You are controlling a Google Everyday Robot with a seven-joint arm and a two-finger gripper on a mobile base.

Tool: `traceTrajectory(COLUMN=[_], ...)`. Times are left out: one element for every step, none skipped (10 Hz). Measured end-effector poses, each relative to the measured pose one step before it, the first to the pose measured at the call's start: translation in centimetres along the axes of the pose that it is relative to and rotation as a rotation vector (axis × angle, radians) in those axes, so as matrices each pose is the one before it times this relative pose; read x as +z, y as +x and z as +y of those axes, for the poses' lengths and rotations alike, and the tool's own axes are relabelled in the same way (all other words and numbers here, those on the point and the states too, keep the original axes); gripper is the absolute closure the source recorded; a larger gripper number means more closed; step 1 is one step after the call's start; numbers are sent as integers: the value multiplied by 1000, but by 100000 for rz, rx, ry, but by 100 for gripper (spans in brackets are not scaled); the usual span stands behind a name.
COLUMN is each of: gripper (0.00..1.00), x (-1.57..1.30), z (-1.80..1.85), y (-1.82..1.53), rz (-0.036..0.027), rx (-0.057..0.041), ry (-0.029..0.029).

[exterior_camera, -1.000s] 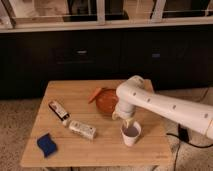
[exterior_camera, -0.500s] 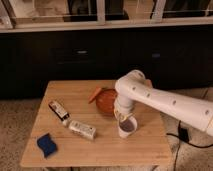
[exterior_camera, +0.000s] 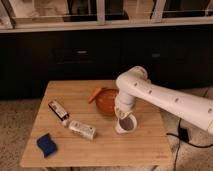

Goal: Pick up the ceramic cup

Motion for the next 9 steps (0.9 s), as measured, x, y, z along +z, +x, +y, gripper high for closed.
traceTrajectory(gripper=[98,98,98,98,98,98,98,98,98], x=[-559,-643,-432,-241,-234,-158,-567,-563,-492], z=[38,-37,-46,-63,-192,-72,-106,26,-29], y=[177,194,136,115,160,93,99,104,73], rz=[-174,-294,-117,-9,-190,-207,107,-26,45], rx=[-68,-41,-42,-362,-538,-241,-549,-340,-256], ry=[-78,259,244,203,291,-36,54,175,400])
